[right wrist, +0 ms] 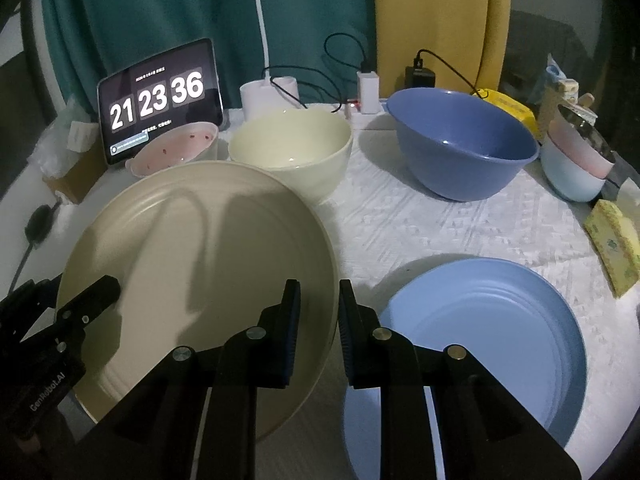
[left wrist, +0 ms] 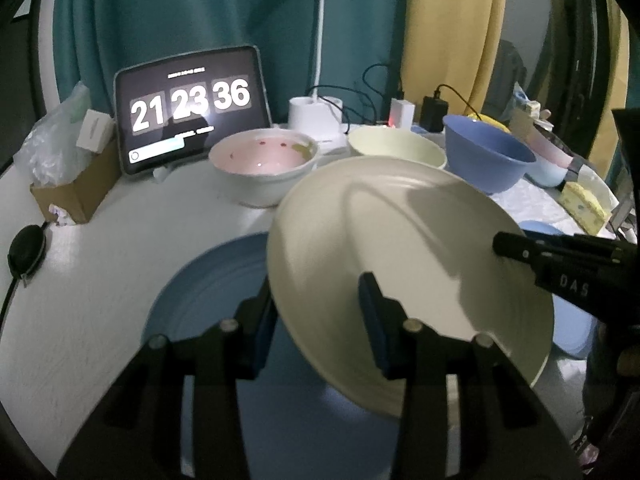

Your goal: Organize plates and bowls

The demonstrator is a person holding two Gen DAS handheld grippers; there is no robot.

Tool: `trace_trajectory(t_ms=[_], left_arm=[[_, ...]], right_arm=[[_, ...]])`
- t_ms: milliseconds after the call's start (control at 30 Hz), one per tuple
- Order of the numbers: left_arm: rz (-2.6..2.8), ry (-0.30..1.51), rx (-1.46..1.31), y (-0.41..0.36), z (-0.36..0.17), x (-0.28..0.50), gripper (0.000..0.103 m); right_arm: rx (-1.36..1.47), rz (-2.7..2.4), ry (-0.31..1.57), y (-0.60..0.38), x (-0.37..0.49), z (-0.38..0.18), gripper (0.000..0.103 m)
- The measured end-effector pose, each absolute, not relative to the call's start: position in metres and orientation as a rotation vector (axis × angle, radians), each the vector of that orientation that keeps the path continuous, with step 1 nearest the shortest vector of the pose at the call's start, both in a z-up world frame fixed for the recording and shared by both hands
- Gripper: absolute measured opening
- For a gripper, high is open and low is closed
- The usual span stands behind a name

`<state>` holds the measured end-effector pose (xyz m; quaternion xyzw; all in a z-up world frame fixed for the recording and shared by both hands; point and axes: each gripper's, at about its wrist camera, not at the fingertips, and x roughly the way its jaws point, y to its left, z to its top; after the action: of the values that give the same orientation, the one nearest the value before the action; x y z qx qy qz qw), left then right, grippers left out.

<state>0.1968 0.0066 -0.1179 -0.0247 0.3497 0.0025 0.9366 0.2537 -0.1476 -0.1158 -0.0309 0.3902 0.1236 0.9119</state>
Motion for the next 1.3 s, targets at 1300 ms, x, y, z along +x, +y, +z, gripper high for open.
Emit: trace_trajectory(t_ms=[1300], left_arm=[[-0.07,0.701,0.035,-0.056,-0.106,0.175,0.041]], right_arm=[[0.018,0.198,0.754,-0.211,0.214,-0.106,0.02]])
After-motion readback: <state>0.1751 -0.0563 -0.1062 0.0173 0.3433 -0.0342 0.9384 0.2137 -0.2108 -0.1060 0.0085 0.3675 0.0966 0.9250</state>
